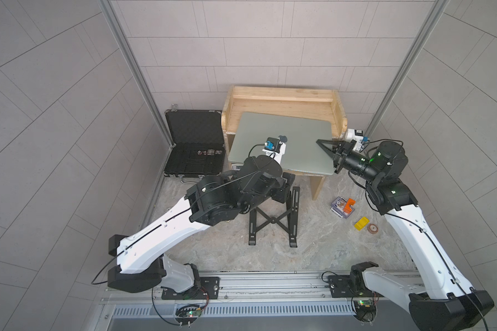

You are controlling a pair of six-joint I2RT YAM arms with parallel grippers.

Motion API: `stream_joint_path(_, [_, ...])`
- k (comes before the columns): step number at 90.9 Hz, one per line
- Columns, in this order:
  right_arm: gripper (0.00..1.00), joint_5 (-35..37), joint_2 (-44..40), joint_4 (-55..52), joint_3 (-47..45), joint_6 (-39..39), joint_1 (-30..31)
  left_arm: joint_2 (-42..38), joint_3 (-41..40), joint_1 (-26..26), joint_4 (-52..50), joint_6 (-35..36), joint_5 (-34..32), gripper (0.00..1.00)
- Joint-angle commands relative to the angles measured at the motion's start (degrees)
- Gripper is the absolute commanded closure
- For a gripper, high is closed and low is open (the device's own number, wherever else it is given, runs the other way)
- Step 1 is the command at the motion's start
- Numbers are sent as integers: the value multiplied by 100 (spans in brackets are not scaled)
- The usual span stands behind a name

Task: Close the laptop lid and set it aside
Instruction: Place the laptop on the shelf.

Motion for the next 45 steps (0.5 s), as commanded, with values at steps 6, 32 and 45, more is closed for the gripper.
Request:
stream_joint_path(6, [100, 410, 0, -67, 143, -249, -24, 286, 156, 92, -171, 189, 110, 47])
stream_joint_path(32, [100, 375, 42, -51, 195, -256, -25, 246, 151, 115, -100, 217, 90, 48])
stream_joint_path(45, [100, 366, 62, -33, 187, -257, -24, 442, 357, 205, -72, 275, 167, 47])
